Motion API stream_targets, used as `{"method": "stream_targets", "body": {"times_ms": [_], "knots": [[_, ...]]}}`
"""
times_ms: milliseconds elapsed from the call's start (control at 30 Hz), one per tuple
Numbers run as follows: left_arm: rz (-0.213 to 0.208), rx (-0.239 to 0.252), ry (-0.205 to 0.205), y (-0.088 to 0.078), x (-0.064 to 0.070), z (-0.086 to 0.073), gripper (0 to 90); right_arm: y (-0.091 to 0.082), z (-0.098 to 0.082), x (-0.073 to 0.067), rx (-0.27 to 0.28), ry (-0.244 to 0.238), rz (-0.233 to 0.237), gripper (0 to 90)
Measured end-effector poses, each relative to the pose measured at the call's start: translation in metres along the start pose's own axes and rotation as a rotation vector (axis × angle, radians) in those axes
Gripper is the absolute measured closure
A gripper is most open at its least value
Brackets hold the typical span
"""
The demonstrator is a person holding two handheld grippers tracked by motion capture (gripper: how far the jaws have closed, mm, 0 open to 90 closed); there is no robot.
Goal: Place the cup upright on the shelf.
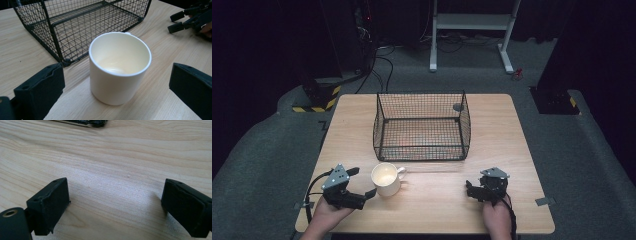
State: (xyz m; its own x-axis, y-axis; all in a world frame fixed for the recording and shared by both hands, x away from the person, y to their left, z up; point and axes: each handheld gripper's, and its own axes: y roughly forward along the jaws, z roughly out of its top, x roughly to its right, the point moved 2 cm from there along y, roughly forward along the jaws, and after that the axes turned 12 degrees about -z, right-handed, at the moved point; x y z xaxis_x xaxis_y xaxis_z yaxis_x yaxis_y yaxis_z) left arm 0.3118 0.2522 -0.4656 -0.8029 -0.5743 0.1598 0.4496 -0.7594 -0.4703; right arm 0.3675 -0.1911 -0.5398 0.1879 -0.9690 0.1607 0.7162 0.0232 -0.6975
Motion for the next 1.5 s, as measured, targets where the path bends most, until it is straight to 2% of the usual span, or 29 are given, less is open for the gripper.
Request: {"method": "stream_targets", "body": {"times_ms": [167, 267, 333, 967, 1500], "knots": [[-0.008, -0.002, 0.017, 0.007, 0.0, 0.003, 0.6, 0.0, 0.0, 0.0, 0.0, 0.0, 0.0, 7.6], [-0.019, -0.001, 0.009, 0.013, -0.001, 0.005, 0.6, 0.0, 0.0, 0.0, 0.0, 0.0, 0.0, 7.6], [-0.017, -0.008, 0.024, 0.016, -0.002, 0.006, 0.6, 0.0, 0.0, 0.0, 0.0, 0.0, 0.0, 7.5], [-0.014, -0.065, 0.058, 0.043, -0.006, 0.006, 0.7, 0.0, 0.0, 0.0, 0.0, 0.0, 0.0, 7.6], [-0.019, -0.096, 0.061, 0.058, -0.006, 0.002, 0.9, 0.0, 0.0, 0.0, -0.001, 0.0, 0.0, 7.6]]}}
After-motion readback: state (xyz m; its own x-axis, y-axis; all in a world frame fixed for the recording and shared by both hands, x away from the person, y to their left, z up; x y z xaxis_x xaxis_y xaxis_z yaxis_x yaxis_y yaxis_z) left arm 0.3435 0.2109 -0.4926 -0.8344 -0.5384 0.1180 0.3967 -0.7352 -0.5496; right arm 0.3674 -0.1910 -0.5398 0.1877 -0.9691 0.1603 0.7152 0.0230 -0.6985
